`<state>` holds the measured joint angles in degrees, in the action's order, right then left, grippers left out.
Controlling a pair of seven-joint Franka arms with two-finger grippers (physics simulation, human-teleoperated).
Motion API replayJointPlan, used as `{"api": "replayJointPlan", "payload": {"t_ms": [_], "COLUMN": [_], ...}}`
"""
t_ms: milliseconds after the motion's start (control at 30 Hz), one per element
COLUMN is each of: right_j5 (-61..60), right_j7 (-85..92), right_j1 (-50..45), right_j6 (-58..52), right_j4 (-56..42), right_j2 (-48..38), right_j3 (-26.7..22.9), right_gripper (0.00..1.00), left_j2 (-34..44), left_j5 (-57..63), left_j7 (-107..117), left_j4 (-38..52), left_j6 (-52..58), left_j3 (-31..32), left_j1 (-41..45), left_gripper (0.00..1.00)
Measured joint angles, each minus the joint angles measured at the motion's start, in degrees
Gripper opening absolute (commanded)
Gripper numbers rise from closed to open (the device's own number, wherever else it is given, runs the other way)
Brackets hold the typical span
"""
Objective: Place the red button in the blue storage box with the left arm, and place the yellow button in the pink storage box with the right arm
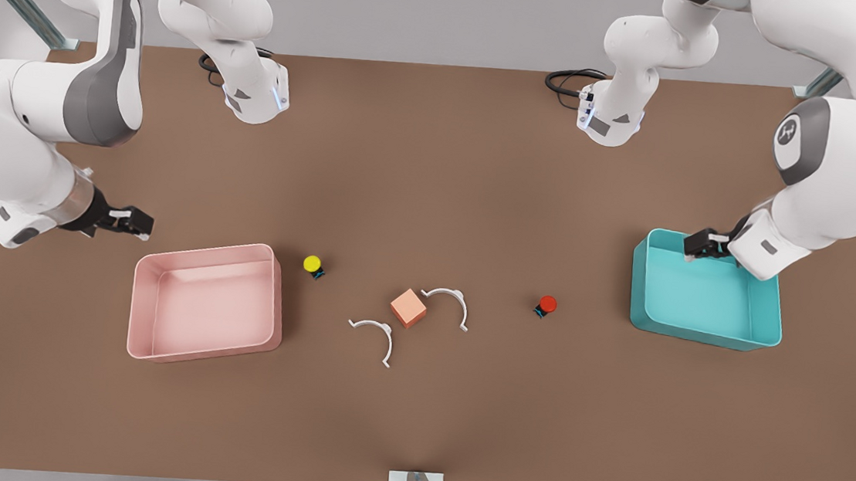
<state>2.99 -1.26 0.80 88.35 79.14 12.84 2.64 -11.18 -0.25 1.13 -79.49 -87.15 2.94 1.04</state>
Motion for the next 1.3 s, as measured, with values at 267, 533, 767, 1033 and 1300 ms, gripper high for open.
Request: {"api": "replayJointPlan", "payload": {"t_ms": [267,533,767,1033,1300], "right_j5": [0.1,-0.1,0.0,-0.1,0.1], "right_j7": [-0.5,-2.3,-4.9,-7.5,-9.1], "right_j1": [-4.4,-19.1,-19.5,-14.6,-13.5], "right_j6": [3.4,11.6,20.1,32.4,43.9], "right_j4": [0.0,4.6,13.7,27.4,32.1], "right_j2": [1.8,10.4,10.0,9.6,13.0], "right_j3": [1.1,2.8,6.3,9.5,9.7], "right_gripper": [1.00,1.00,1.00,1.00,1.00], "left_j2": [-13.4,-12.9,-15.7,-19.7,-21.2], "left_j5": [0.0,-0.9,-1.0,-1.0,-0.9], "left_j7": [-1.4,-12.1,-19.8,-26.1,-30.0], "left_j4": [-1.0,-26.7,-31.9,-34.9,-33.7], "left_j6": [-9.5,-38.7,-54.1,-59.2,-60.6], "left_j3": [0.8,0.7,0.7,0.7,0.7], "left_j1": [16.1,16.0,16.0,16.1,16.0], "left_gripper": [1.00,1.00,1.00,0.99,0.49]}}
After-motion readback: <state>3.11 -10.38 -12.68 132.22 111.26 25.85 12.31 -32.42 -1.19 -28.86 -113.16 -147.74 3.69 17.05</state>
